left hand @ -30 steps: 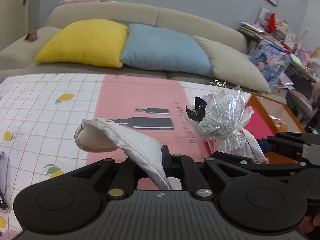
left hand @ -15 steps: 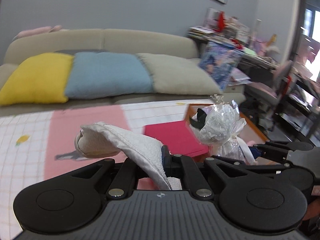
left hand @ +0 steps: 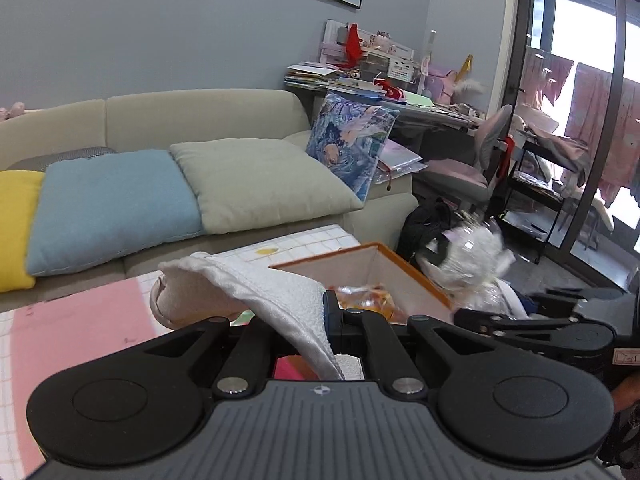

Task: Organize soft objects
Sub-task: 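Carry the bundle and cloth bag into the orange box and release both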

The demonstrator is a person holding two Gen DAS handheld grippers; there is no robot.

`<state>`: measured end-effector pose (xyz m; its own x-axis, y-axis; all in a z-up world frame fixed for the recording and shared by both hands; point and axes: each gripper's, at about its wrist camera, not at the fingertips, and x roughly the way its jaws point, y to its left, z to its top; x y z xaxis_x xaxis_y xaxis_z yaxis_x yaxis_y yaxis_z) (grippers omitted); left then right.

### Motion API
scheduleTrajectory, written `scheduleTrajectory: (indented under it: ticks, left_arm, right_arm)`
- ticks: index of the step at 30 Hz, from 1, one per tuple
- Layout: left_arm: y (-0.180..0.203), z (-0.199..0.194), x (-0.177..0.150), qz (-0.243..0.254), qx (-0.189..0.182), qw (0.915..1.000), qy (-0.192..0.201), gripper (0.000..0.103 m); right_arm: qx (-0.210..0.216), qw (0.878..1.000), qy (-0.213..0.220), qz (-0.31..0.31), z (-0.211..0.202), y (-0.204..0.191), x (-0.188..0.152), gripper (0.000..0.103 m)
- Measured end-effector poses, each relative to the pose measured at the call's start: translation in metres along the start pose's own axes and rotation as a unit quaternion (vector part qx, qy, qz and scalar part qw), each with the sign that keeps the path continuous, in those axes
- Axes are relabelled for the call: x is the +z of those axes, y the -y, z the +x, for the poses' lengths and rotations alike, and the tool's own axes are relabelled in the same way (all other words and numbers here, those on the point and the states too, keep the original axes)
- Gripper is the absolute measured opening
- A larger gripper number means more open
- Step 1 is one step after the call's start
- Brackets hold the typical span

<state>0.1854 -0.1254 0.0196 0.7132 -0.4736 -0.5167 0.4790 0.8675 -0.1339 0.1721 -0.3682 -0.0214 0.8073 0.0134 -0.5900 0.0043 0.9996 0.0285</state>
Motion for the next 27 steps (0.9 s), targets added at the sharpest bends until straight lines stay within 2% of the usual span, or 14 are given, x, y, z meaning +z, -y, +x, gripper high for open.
scheduleTrajectory:
  ticks: [3,7,10,13,17,20,24,27]
  left_arm:
    - [0.003,0.016,0.009,0.007,-0.009,0.9999,-0.004,0.005]
    - [0.017,0.042,0.016,0.034,-0.029,0.9988,-0.02,0.005]
    - [0.032,0.061,0.016,0.068,-0.045,0.996,-0.036,0.005]
    - [0.045,0.089,0.013,0.103,-0.046,0.9914,-0.065,0.005]
    - [0.053,0.121,0.005,0.152,-0.049,0.9821,-0.1,0.005]
    - [0.054,0.14,0.0,0.166,-0.054,0.9769,-0.123,0.005]
    - [0.049,0.166,-0.003,0.158,-0.068,0.9723,-0.158,0.005]
    - [0.05,0.182,-0.009,0.168,-0.054,0.9678,-0.18,0.006]
  right_arm:
    - [-0.026,0.999,-0.014,0.018,0.011,0.026,0.001,0.045]
    - [-0.027,0.997,-0.048,0.05,0.037,0.051,0.004,0.045]
    - [-0.017,0.997,-0.061,0.054,0.053,0.052,0.004,0.045]
    - [-0.004,0.996,-0.075,0.052,0.073,0.052,0.008,0.045]
    - [0.008,0.995,-0.088,0.037,0.092,0.048,0.011,0.045]
    - [0.009,0.995,-0.099,0.029,0.104,0.049,0.011,0.045]
    - [0.008,0.994,-0.108,0.024,0.111,0.05,0.007,0.045]
    - [0.008,0.993,-0.116,0.02,0.114,0.05,0.003,0.045]
